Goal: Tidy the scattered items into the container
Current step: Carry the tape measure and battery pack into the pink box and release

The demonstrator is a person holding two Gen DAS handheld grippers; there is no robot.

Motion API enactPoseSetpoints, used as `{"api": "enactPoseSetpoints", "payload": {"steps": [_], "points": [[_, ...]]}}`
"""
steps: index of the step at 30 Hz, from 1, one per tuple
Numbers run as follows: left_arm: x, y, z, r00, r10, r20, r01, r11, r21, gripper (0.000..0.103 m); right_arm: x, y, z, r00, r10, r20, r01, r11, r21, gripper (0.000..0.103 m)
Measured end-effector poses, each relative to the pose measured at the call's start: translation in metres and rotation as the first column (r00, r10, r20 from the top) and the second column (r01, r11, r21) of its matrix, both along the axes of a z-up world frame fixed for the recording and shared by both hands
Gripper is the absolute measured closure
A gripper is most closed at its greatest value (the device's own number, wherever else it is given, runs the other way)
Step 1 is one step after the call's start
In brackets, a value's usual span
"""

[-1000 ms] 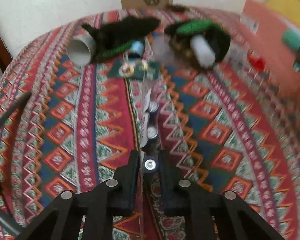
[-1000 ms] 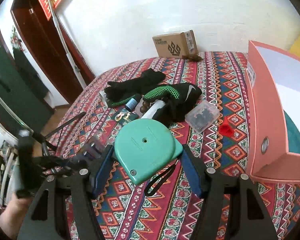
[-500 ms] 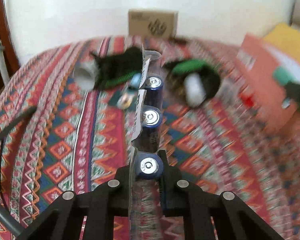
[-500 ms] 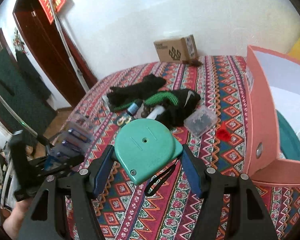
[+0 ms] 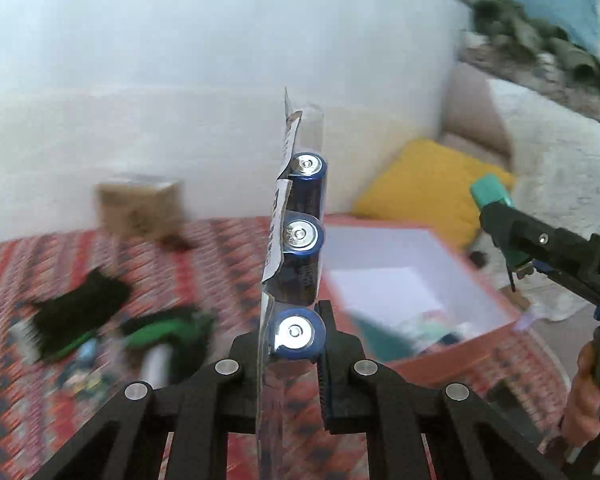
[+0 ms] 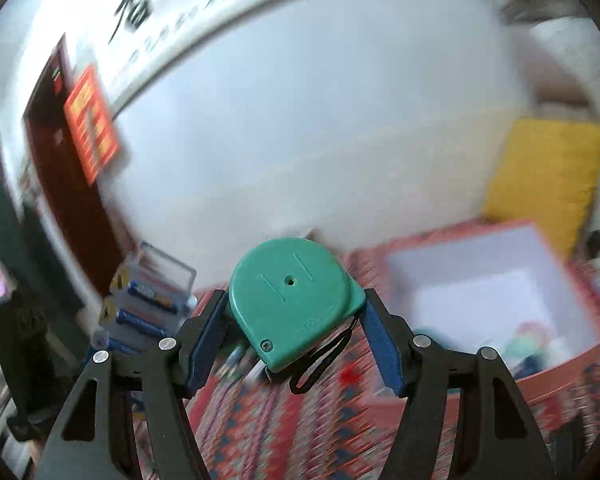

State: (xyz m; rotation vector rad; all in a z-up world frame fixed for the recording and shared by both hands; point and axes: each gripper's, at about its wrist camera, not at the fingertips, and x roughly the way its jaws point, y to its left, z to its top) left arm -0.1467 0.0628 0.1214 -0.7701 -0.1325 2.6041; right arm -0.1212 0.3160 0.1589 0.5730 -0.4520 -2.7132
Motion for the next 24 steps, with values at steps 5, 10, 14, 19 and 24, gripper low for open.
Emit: {"api": "enactPoseSetpoints", "payload": {"steps": [5, 10, 14, 19, 24], "points": [[-0.057, 0.093, -0.023, 0.99, -0.113, 0.086, 0.118, 0.992, -0.053, 0.091, -0.021, 0.063, -0.016, 0.981, -0.189, 0.05, 0.191, 0.981, -0.032, 0.034], [-0.105, 0.156, -0.072, 0.976, -0.127, 0.179, 0.152, 0.979, -0.135, 0.091, -0.063, 0.098, -0.063, 0.956, -0.226, 0.185, 0.243, 0.967, -0.077, 0.034], [-0.142, 0.195, -0.11, 0.955, -0.114, 0.275, 0.172, 0.965, -0.197, 0.067, -0.096, 0.126, -0.1, 0.924, -0.247, 0.292, 0.288, 0.952, -0.106, 0.033], [-0.146, 0.19, -0.129, 0.955, 0.018, 0.295, 0.071, 0.955, -0.286, 0.012, -0.107, 0.14, -0.116, 0.878, -0.343, 0.333, 0.37, 0.929, -0.02, 0.005], [-0.144, 0.167, -0.156, 0.925, 0.124, 0.359, -0.001, 0.946, -0.324, 0.007, -0.11, 0.128, -0.126, 0.813, -0.419, 0.403, 0.385, 0.908, 0.168, 0.004]]}}
